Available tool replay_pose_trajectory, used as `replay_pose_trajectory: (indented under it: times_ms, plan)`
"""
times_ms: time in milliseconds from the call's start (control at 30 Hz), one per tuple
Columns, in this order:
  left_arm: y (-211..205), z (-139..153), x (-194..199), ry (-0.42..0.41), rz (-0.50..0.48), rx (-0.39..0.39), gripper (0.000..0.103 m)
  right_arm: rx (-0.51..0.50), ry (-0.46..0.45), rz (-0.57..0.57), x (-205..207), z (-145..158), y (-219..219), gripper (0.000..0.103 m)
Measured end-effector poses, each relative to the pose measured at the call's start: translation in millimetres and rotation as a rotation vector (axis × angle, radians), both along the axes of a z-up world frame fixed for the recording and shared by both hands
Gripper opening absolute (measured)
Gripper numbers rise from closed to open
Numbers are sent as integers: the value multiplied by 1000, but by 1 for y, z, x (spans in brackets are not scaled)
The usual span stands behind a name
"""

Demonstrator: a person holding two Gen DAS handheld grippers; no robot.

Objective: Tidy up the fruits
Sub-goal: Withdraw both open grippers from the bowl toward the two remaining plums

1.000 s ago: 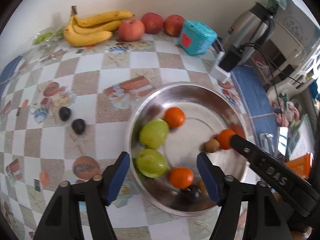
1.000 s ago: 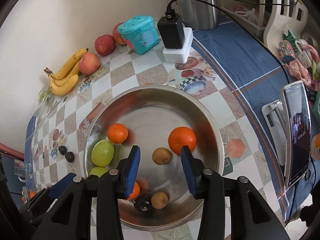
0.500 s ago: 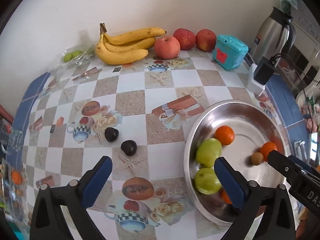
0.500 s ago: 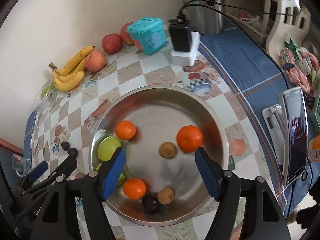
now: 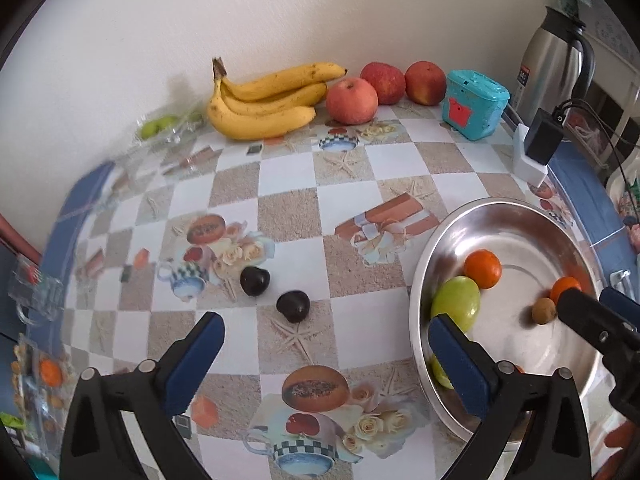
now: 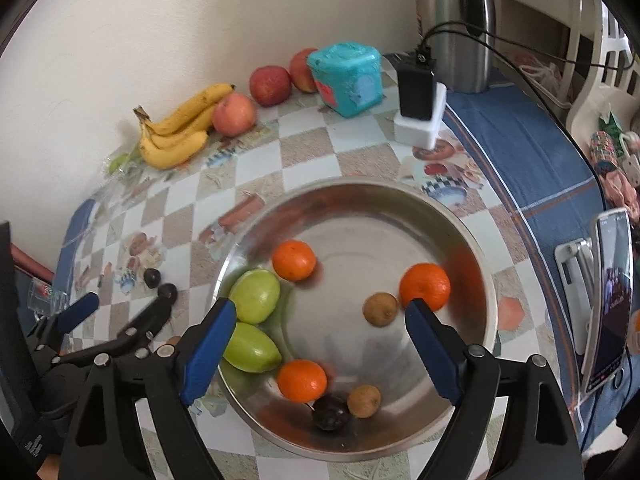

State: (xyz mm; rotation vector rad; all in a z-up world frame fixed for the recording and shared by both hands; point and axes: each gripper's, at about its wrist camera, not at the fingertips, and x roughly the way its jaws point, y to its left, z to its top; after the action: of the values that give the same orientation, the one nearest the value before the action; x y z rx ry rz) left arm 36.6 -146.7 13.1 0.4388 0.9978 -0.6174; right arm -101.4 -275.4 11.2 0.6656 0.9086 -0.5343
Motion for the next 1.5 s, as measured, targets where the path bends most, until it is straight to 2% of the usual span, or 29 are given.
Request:
replay_pose_trajectory:
  times_ms: [100,200,300,400,533,800,1033,1233,1500]
  plan:
    - [2,-3,4,56,0,-24,103,-33,-28,2,0,4,2,87]
    - [3,-3,5,63,-1,-34,103,-52,-54,2,-1,7,2,88]
    - [8,-1,12,141,4,-124,103,-45,-61,1,1,6,3,94]
    - [13,-1,19,204,16,-208,103,-21,-68,-3,1,4,2,95]
    - [15,-1,23,173,33,-184,103,4,-73,-2,4,3,3,95]
    - [39,-4,46,216,87,-241,103,29,-66,7,16,0,11,95]
    - [68,3,69,198,170,-281,103,22,-65,47,39,2,29,95]
    - [90,5,86,137,284,-202,102,8,-60,101,65,2,51,95]
    - [126,2,109,171,386,-259,102,8,-66,177,97,0,79,95]
